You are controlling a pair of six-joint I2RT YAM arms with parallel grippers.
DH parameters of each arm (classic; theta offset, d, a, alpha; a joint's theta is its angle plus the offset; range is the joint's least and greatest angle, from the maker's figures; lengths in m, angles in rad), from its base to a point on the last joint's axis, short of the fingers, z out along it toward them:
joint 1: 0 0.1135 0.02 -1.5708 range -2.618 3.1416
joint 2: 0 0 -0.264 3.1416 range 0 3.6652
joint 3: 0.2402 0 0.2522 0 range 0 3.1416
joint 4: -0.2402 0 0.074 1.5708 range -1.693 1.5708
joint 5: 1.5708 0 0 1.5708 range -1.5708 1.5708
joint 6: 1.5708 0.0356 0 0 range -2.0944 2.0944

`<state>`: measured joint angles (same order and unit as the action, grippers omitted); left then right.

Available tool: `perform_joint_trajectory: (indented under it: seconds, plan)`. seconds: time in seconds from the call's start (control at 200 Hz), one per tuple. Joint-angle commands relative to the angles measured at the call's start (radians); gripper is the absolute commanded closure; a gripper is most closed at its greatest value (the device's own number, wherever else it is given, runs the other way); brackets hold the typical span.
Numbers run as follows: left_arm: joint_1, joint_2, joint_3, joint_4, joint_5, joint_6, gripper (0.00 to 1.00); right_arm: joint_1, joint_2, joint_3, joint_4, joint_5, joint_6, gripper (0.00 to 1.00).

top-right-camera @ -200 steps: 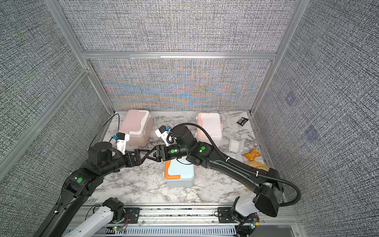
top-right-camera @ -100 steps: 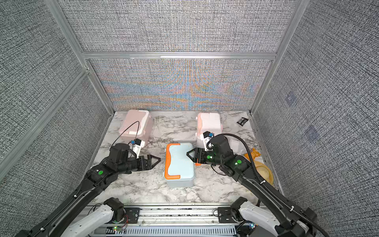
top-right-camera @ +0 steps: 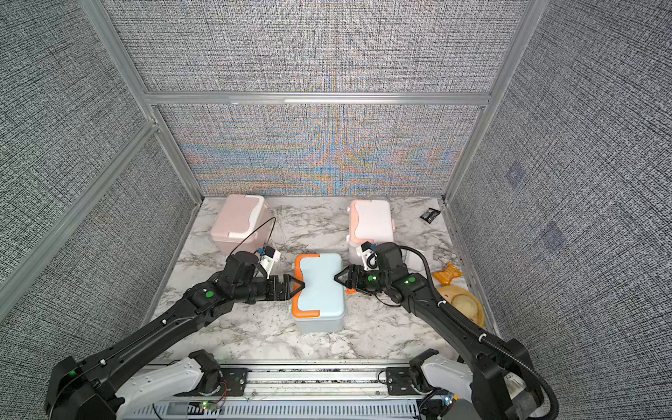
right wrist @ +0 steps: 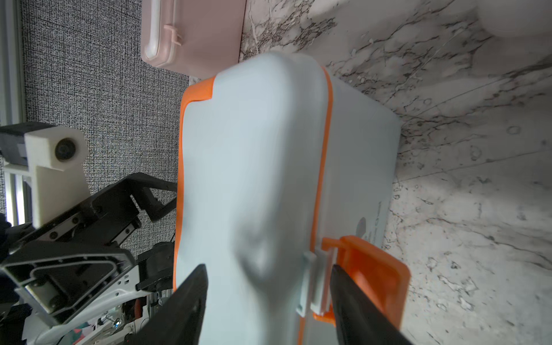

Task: Open first aid kits and take out gauze
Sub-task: Open the lid of the first aid kit.

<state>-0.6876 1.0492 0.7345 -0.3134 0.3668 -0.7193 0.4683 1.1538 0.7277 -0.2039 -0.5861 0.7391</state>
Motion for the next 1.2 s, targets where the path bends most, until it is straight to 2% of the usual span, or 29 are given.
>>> perform_joint_trajectory:
  seconds: [0.0, 0.52, 0.871, 1.196]
  plan:
    - [-0.008, 0.028, 0.001, 0.074, 0.018, -0.014, 0.01, 0.0, 0.002, 0.002, 0.066, -0.052, 0.017, 0.34]
    - [-0.02, 0.074, 0.002, 0.122, 0.027, -0.026, 0.0, 0.002, -0.024, -0.02, 0.044, -0.061, 0.027, 0.34]
    - [-0.03, 0.086, 0.006, 0.126, 0.019, -0.026, 0.01, 0.001, -0.09, 0.003, -0.07, 0.018, -0.014, 0.34]
    - [-0.037, 0.098, 0.01, 0.131, 0.019, -0.029, 0.0, 0.003, -0.047, -0.005, -0.009, -0.017, 0.005, 0.34]
